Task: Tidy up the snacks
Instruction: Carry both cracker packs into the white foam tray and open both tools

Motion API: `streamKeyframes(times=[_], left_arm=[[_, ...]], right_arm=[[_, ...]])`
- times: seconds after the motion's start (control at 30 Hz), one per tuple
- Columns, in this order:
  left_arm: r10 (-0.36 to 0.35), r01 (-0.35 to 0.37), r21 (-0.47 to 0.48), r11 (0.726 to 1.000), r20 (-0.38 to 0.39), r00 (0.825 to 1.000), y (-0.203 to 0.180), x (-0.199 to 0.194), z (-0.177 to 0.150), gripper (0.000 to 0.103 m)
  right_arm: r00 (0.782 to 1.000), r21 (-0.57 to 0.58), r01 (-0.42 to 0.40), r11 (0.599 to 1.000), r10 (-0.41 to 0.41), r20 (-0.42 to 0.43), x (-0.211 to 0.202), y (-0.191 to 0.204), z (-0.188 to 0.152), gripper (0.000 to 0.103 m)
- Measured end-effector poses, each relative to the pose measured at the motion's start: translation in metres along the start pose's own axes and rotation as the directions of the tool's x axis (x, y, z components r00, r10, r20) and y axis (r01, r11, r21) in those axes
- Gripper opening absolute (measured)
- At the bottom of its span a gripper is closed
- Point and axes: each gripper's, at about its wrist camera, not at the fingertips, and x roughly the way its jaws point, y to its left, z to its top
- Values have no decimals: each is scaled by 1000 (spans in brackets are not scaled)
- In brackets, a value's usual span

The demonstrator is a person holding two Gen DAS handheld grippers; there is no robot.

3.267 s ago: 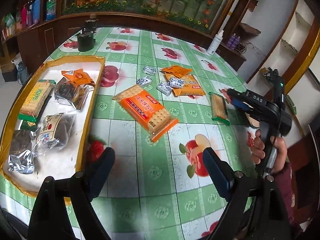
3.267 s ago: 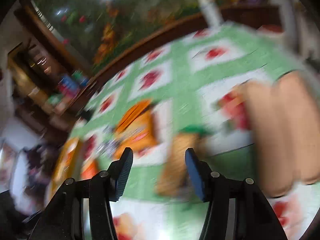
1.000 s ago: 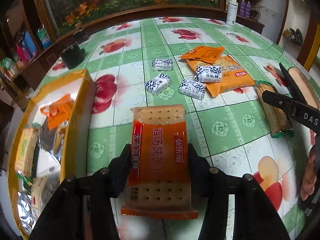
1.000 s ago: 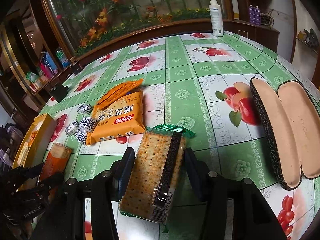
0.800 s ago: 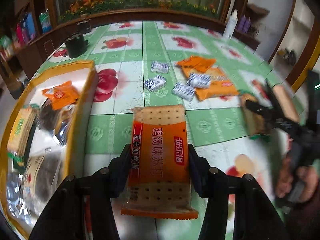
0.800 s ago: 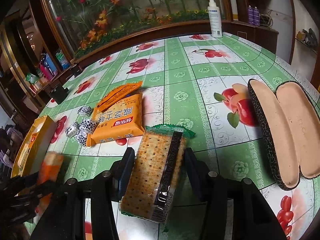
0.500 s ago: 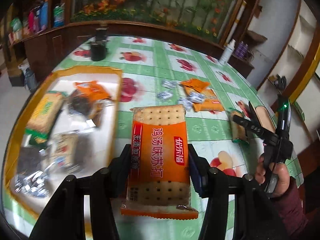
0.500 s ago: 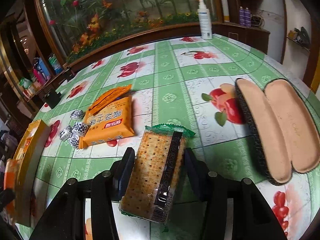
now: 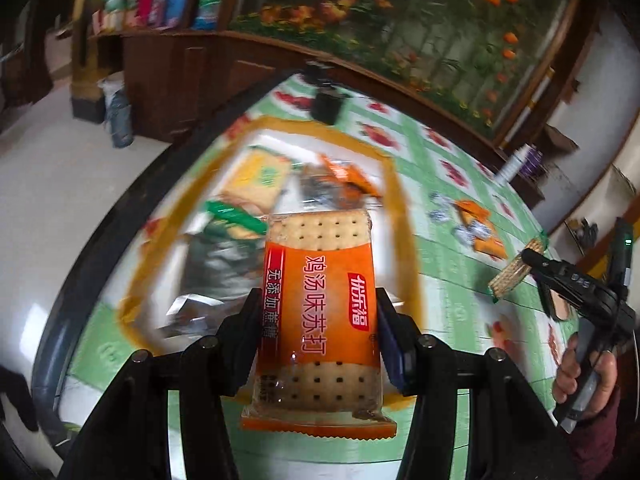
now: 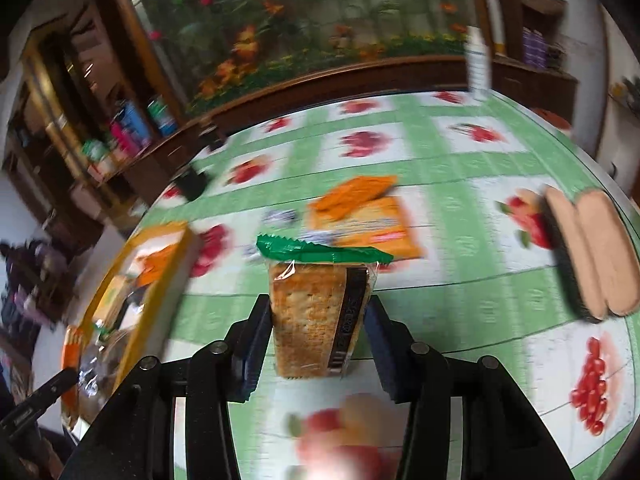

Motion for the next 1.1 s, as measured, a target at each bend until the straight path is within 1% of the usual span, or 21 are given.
streamKeyframes(times=[0.07, 0.17, 0.27, 0.33, 0.37, 0.47, 0.57, 0.67, 0.73, 0.77, 0.83, 0.93, 1.03, 1.1], left_arm=[[17, -17, -33, 999, -3, 1000, 17, -2, -1, 52], [43, -43, -56, 998, 5, 999, 35, -7, -1, 52], [45, -44, -58, 997, 16, 999, 45, -9, -2, 52], [53, -52, -53, 997, 23, 998, 45, -8, -2, 52], [58, -57, -50, 997, 25, 998, 45, -8, -2, 53], [61, -60, -26, 998, 21, 998, 42, -3, 0, 52], [43, -43, -18, 999, 9, 999, 38, 5, 1, 54], [10, -10, -23, 1000, 3, 1000, 33, 11, -2, 59], [-9, 9, -25, 1000, 7, 1000, 29, 11, -3, 66], [-19, 19, -24, 1000, 8, 1000, 27, 10, -3, 67], [-25, 26, -26, 999, 16, 1000, 24, 6, -5, 73], [-23, 25, -33, 999, 41, 999, 22, -6, -6, 79], [9, -7, -25, 1000, 73, 997, 21, -21, -6, 85], [27, -26, -16, 1000, 90, 996, 19, -28, -6, 86]], right_arm=[[1000, -25, -27, 999, 26, -10, 3, 21, -1, 50], [996, -59, -83, 995, 82, -27, 10, 56, -4, 50], [989, -90, -143, 986, 138, -55, 18, 88, -7, 50], [981, -116, -182, 976, 172, -91, 28, 112, -10, 50], [979, -125, -189, 974, 177, -103, 31, 120, -11, 50], [979, -187, -185, 965, 164, -124, 42, 151, -15, 50], [975, -208, -199, 958, 172, -141, 52, 168, -16, 50], [976, -236, -191, 953, 158, -153, 65, 186, -14, 49], [977, -257, -177, 950, 139, -160, 77, 196, -11, 49], [978, -266, -172, 948, 132, -163, 81, 199, -10, 49], [977, -284, -164, 945, 116, -177, 91, 209, -8, 49], [972, -289, -170, 942, 113, -203, 107, 220, -7, 49], [965, -288, -191, 938, 126, -230, 120, 228, -7, 50], [961, -271, -203, 941, 138, -240, 124, 230, -7, 50]])
